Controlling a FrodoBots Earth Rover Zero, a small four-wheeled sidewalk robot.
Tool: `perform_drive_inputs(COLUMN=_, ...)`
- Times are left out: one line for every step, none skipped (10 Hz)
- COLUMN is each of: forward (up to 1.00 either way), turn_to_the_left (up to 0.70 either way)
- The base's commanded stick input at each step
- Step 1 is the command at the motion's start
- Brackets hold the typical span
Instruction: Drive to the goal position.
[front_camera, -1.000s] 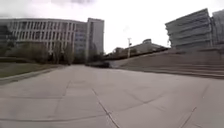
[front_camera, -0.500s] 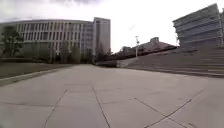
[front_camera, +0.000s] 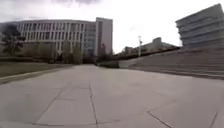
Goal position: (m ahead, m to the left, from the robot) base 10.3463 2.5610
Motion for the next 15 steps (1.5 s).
perform_drive_inputs(forward=1.0, turn_to_the_left=0.0)
perform_drive_inputs(forward=1.0, turn_to_the_left=0.0)
perform_drive_inputs(forward=1.0, turn_to_the_left=0.0)
perform_drive_inputs(forward=1.0, turn_to_the_left=0.0)
perform_drive_inputs(forward=1.0, turn_to_the_left=0.0)
perform_drive_inputs(forward=1.0, turn_to_the_left=0.0)
perform_drive_inputs(forward=1.0, turn_to_the_left=0.0)
perform_drive_inputs(forward=1.0, turn_to_the_left=0.0)
perform_drive_inputs(forward=1.0, turn_to_the_left=0.0)
perform_drive_inputs(forward=1.0, turn_to_the_left=0.0)
perform_drive_inputs(forward=1.0, turn_to_the_left=0.0)
perform_drive_inputs(forward=1.0, turn_to_the_left=0.0)
perform_drive_inputs(forward=1.0, turn_to_the_left=0.0)
perform_drive_inputs(forward=1.0, turn_to_the_left=0.0)
perform_drive_inputs(forward=1.0, turn_to_the_left=0.0)
